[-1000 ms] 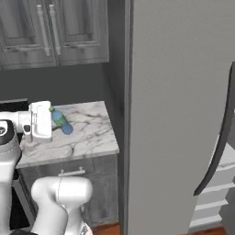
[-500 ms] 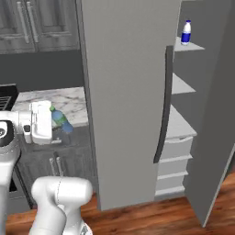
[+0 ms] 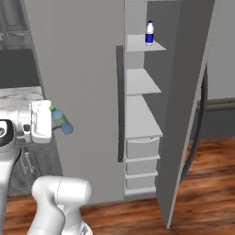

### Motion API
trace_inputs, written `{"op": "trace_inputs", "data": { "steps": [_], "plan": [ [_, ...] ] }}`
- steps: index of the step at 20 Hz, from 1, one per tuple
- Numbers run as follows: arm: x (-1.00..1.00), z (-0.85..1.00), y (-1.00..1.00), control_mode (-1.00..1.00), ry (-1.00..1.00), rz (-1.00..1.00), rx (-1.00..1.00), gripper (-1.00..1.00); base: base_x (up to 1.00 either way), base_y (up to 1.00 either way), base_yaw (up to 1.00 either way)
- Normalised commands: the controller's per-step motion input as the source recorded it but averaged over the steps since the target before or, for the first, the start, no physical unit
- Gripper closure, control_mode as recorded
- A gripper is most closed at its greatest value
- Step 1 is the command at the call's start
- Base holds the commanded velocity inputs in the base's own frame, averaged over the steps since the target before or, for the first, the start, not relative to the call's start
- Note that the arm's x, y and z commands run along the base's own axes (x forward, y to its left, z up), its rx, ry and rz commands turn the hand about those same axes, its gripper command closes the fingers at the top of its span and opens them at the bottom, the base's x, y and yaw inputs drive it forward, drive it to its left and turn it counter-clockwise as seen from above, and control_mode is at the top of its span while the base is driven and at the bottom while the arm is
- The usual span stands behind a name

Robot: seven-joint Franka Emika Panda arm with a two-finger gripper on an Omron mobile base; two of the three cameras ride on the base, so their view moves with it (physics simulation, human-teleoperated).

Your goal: Take the bottled waters from the counter and place them in the freezer to freeze. Close the freezer door after placing the bottles.

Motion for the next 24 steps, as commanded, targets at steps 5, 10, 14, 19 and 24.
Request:
{"op": "trace_inputs", "data": {
  "steps": [5, 10, 14, 19, 24],
  "plan": [
    [0.00, 0.00, 0.00, 1.00, 0.00, 0.00, 0.00, 1.00, 0.46, -0.91, 0.01],
    [0.00, 0.00, 0.00, 1.00, 0.00, 0.00, 0.00, 1.00, 0.67, -0.54, 0.00],
    [0.00, 0.00, 0.00, 1.00, 0.00, 0.00, 0.00, 1.00, 0.70, -0.01, -0.03],
    [0.00, 0.00, 0.00, 1.00, 0.00, 0.00, 0.00, 1.00, 0.52, 0.06, 0.00],
    [0.00, 0.00, 0.00, 1.00, 0.00, 0.00, 0.00, 1.00, 0.36, -0.29, 0.00]
  ]
}}
